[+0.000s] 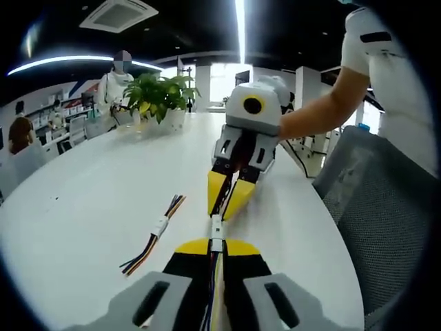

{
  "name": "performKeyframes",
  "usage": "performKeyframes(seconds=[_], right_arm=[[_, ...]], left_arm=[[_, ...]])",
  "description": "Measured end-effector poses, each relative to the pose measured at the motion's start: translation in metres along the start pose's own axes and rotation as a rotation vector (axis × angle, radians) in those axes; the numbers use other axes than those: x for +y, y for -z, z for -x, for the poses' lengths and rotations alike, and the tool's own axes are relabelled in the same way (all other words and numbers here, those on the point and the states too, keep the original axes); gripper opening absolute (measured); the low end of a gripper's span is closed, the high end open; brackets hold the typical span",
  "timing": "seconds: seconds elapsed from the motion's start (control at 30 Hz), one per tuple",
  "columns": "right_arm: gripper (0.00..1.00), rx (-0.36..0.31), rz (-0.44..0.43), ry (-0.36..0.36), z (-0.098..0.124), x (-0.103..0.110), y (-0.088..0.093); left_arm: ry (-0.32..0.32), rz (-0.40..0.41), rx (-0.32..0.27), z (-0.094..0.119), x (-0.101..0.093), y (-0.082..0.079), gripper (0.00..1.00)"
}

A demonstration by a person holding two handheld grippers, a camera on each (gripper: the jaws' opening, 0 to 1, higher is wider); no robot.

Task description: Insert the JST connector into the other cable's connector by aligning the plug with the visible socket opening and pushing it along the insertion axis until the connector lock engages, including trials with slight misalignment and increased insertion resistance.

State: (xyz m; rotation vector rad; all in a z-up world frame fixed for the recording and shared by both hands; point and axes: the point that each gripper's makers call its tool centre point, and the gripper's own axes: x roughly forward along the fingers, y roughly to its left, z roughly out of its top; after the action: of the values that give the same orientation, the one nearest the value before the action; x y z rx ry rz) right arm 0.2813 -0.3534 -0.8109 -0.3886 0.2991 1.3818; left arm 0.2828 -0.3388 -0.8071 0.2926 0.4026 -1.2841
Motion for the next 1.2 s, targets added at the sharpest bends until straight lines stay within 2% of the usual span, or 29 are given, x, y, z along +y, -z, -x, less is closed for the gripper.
performKeyframes(seconds=[0.27,1.2], right_arm=[[0.03,0.012,0.007,-0.001,-0.0001,0.0003,0.0009],[0.02,0.023,-0.011,-0.008,-0.0054,0.0038,-0.0015]], left_arm=[[-0.007,-0.050,0.027,-0.0017,-0.0016,0.0006,0.00],[-0.014,-0.072,0.037,-0.0042,-0.0017,-0.0009,0.00]])
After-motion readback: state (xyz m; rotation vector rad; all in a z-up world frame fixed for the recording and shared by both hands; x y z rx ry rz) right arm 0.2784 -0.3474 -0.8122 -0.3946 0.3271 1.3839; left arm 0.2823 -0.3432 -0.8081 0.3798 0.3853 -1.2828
